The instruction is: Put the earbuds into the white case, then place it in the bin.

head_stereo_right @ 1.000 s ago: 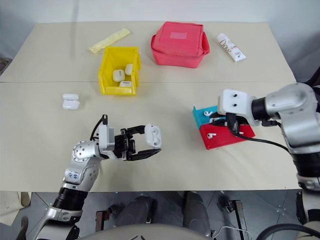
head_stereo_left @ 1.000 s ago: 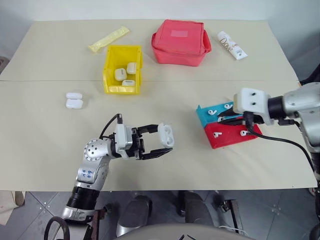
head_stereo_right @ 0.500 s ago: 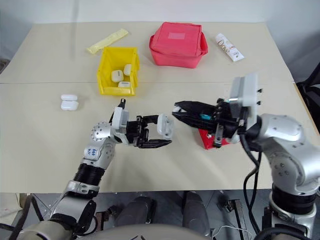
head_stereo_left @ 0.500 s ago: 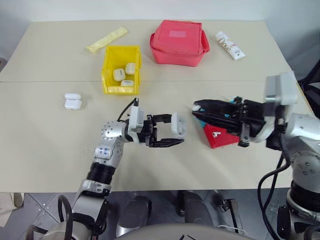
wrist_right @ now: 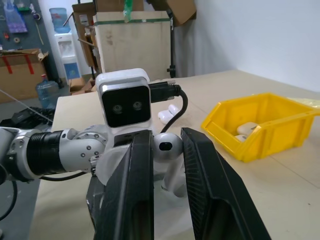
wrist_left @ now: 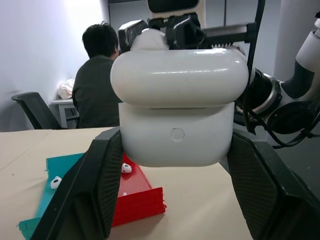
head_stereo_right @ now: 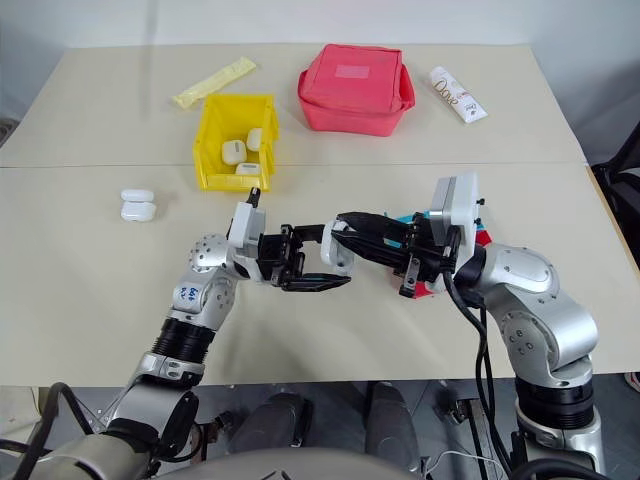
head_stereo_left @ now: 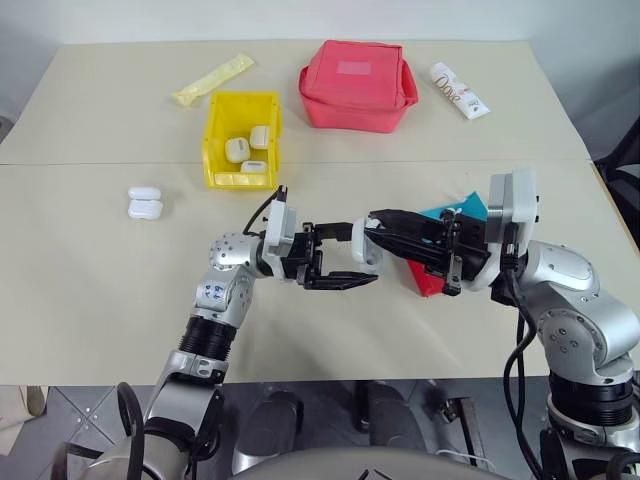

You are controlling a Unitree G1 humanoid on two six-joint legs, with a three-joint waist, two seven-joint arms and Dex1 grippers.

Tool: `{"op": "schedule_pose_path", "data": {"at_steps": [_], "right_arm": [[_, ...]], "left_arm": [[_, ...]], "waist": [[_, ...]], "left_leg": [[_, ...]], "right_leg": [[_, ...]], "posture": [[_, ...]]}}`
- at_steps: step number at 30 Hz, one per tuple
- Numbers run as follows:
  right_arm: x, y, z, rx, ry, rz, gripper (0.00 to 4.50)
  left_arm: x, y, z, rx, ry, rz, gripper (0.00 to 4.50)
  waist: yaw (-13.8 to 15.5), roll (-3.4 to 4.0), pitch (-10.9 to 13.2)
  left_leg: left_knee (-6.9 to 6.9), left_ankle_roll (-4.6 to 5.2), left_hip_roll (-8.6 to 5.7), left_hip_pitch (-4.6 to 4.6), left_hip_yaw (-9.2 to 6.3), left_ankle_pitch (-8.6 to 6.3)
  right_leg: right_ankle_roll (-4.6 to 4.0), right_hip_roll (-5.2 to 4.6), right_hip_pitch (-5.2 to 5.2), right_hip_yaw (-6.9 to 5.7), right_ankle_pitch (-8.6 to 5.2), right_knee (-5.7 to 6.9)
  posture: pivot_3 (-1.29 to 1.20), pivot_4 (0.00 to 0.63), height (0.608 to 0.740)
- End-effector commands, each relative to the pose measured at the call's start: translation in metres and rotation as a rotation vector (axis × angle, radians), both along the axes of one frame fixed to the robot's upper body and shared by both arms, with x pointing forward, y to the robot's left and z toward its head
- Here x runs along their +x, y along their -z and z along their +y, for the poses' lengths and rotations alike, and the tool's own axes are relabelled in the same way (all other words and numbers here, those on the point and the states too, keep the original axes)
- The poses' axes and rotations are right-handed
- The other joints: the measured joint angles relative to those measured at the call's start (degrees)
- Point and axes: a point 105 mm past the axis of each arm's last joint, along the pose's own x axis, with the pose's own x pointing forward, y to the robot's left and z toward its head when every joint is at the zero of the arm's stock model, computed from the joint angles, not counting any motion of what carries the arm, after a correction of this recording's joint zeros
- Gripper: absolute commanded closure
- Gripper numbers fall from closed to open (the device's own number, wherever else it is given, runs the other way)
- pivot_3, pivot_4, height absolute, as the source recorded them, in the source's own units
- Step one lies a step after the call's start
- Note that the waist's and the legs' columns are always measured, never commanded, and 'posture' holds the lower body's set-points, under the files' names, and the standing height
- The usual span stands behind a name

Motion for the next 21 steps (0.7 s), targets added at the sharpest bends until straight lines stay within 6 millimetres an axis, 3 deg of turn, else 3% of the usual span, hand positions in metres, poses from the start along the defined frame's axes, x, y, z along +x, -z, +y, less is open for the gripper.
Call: {"op": "schedule_pose_path", "data": {"at_steps": [1,13,21], "right_arm": [[0.0,-0.003,0.002,0.019,-0.001,-0.042,4.05],[-0.003,0.026,-0.001,-0.029,-0.022,-0.002,4.05],[-0.006,0.025,-0.005,-0.026,-0.037,0.004,4.05]], "left_arm": [[-0.006,-0.019,-0.001,-0.043,0.036,-0.064,1.74],[-0.004,-0.033,-0.001,-0.059,0.04,-0.085,1.74],[0.001,-0.036,0.0,-0.068,0.033,-0.109,1.74]], "waist": [[0.0,0.0,0.0],[0.0,0.0,0.0],[0.0,0.0,0.0]], "left_leg": [[0.0,0.0,0.0,0.0,0.0,0.0],[0.0,0.0,0.0,0.01,0.0,0.0],[-0.01,0.0,0.0,0.01,0.0,0.0]], "right_leg": [[0.0,0.0,0.0,0.0,0.0,0.0],[0.0,0.0,0.0,0.01,0.0,-0.01],[0.0,0.01,0.0,0.0,0.0,-0.09]], "posture": [[0.0,0.15,0.74],[0.0,0.15,0.74],[0.0,0.15,0.74]]}}
